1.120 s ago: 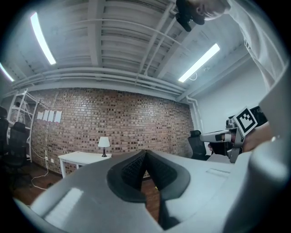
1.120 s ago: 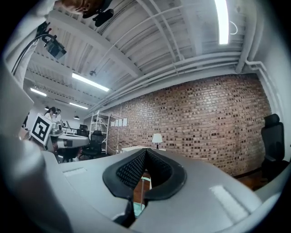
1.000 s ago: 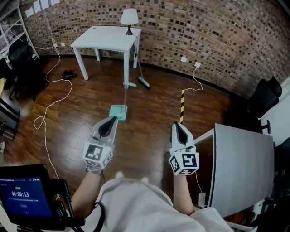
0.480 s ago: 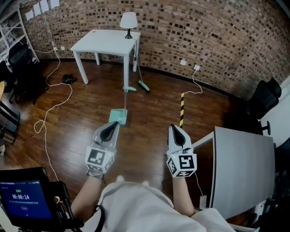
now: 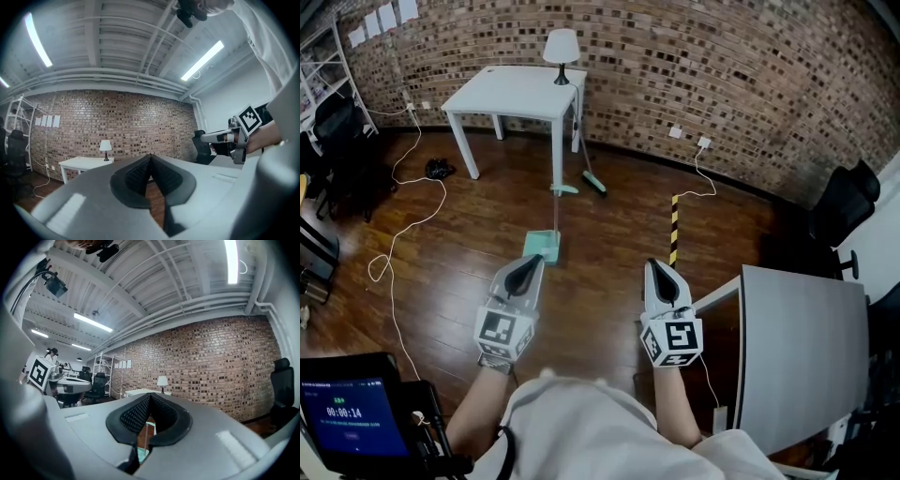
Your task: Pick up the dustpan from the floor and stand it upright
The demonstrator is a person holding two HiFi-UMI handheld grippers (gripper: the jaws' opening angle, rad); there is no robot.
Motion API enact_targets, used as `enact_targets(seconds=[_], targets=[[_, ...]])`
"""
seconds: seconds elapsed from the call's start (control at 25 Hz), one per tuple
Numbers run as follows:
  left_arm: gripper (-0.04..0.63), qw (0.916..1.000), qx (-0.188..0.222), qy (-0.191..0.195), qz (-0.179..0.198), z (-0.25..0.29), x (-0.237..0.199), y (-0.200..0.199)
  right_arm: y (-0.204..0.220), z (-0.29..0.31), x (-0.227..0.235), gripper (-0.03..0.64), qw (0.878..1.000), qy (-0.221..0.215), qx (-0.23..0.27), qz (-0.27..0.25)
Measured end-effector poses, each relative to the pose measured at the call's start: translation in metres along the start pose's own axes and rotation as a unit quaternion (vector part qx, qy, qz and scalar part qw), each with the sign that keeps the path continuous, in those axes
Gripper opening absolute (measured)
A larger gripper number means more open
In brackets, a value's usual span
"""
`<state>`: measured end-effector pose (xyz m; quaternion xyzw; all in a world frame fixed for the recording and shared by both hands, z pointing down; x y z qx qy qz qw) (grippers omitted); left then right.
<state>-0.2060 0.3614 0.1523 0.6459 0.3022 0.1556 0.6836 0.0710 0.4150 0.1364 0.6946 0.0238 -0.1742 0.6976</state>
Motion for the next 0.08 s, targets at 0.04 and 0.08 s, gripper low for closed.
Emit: enact_targets(seconds=[0.04,0.08], targets=[[0.002,1.0000,0.000,-0.001,0.000,0.0003,-0.0001,0.0012,0.0008,0.0009,-0.0008,0.012,1.000,-0.002,0.000,0.000],[0.002,1.0000,0.000,-0.001,0.000,0.0005,-0.0002,0.0023,0.0015,0.0017,-0.0017,0.012,1.000,-0.003,0.001,-0.001]])
Point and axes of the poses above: the fingertips, and each gripper's own axes: z forward along the fingers, x to its right, y out of its underside, the point moved 8 cm from there along -z, backward along the fingers, and after that the axes turned 15 degrees about -z, right-handed, at the moved point
